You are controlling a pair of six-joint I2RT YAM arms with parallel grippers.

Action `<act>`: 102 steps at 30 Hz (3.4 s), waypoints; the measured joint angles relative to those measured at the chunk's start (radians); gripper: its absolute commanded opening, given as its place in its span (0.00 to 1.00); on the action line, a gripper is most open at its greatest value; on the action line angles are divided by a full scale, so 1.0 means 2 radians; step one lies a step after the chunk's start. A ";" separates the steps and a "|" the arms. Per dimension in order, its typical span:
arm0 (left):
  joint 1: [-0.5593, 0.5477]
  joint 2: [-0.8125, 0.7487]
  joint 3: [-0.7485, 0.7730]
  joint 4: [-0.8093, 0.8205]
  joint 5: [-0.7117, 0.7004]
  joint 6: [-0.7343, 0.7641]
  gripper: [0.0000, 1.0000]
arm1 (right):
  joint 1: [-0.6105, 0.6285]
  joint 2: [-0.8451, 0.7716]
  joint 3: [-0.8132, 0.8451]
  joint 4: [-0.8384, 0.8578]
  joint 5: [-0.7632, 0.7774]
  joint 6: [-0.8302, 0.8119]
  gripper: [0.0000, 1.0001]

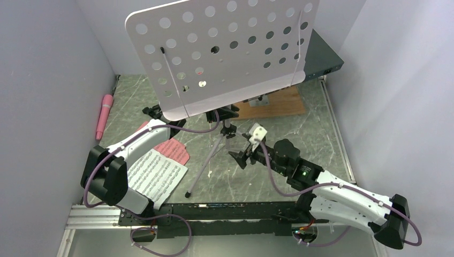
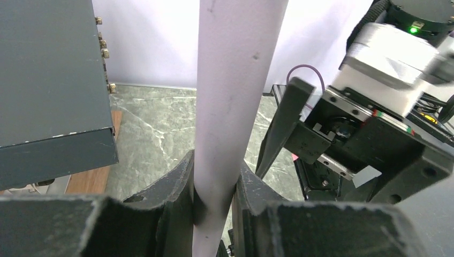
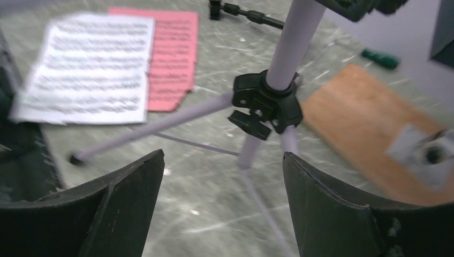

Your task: Set up the instrument practice props

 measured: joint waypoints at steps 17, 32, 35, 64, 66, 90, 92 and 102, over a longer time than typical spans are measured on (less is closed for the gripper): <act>0.000 0.000 -0.002 0.006 0.000 -0.007 0.00 | 0.016 0.070 -0.002 0.029 0.008 -0.416 0.56; 0.000 0.000 -0.002 0.007 0.000 -0.007 0.00 | 0.020 0.106 0.014 0.071 0.015 -0.414 0.44; 0.000 0.000 -0.002 0.006 0.000 -0.007 0.00 | 0.024 0.110 0.017 0.074 0.031 -0.384 0.07; -0.008 0.000 -0.004 0.009 0.000 -0.014 0.00 | -0.039 0.052 -0.077 0.108 0.117 0.800 0.00; -0.009 0.000 -0.004 0.009 0.000 -0.014 0.00 | -0.039 0.051 -0.090 0.117 0.116 0.863 0.00; -0.008 -0.001 -0.004 0.009 0.000 -0.018 0.00 | -0.063 -0.121 -0.123 0.068 0.017 0.140 0.82; -0.008 -0.001 -0.004 0.009 0.000 -0.018 0.00 | -0.048 -0.107 -0.072 0.031 -0.029 -0.002 0.82; -0.008 -0.001 -0.004 0.007 0.000 -0.016 0.00 | 0.069 -0.019 -0.003 0.014 -0.040 -0.426 0.70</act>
